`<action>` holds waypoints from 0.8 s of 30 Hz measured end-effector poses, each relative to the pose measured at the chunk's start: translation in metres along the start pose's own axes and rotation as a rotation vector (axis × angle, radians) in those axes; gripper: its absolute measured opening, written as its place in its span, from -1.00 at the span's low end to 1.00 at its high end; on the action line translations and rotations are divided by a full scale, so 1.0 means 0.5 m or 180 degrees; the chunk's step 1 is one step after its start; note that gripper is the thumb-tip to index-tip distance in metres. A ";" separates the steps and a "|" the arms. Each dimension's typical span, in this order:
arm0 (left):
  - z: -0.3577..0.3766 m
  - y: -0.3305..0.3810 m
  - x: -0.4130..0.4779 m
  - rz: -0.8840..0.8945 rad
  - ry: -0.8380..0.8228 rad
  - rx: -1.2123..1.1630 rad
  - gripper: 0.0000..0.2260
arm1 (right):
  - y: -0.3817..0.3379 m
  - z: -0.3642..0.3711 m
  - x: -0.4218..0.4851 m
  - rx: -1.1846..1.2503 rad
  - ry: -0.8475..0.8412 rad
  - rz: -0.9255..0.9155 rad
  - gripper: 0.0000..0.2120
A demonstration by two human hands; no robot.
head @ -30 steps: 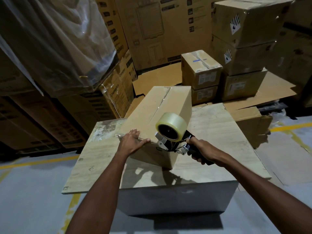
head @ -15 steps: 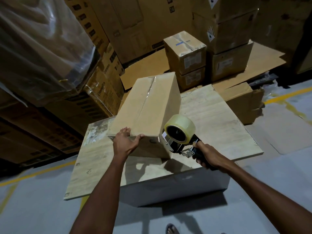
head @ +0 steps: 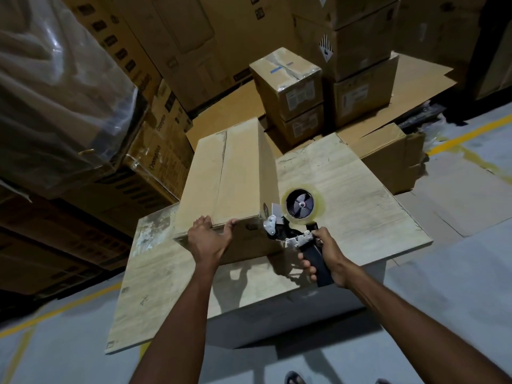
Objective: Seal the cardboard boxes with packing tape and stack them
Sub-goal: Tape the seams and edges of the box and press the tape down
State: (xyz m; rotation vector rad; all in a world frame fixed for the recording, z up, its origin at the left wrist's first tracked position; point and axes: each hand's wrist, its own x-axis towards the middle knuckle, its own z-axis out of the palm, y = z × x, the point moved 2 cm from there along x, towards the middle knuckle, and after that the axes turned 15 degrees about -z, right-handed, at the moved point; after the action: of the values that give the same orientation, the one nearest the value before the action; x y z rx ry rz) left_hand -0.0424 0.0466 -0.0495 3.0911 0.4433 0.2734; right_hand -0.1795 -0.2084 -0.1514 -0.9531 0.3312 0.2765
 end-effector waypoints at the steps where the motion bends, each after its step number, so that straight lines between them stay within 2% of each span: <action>1: -0.001 0.004 0.000 -0.0013 0.0000 0.0040 -0.10 | -0.001 -0.008 0.002 0.0212 -0.0052 0.0077 -0.35; 4: -0.003 0.008 0.001 -0.0031 0.0040 0.0106 -0.10 | 0.006 -0.054 0.013 0.0624 0.0030 0.0204 -0.40; 9: 0.004 0.005 0.007 -0.0054 -0.0043 0.0319 -0.02 | 0.006 -0.131 0.063 0.1208 0.0361 0.0091 -0.48; 15: 0.003 0.007 0.013 0.0045 0.0027 0.0372 0.02 | -0.007 -0.182 0.122 0.1593 0.0537 -0.0003 -0.58; 18: 0.010 0.004 0.017 0.0111 0.0095 0.0467 -0.01 | -0.013 -0.190 0.133 0.1738 0.0630 -0.0144 -0.67; 20: 0.012 0.004 0.019 0.0114 0.0108 0.0429 0.03 | -0.011 -0.197 0.140 0.1745 0.0721 -0.0203 -0.69; 24: 0.012 0.008 0.021 0.0164 0.0097 0.0365 0.04 | -0.005 -0.195 0.148 0.1652 0.0855 -0.0403 -0.62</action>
State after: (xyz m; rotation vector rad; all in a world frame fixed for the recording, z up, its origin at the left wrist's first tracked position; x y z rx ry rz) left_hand -0.0302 0.0459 -0.0535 3.2181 0.3938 0.3069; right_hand -0.1259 -0.2847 -0.2310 -0.4928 0.5552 -0.0583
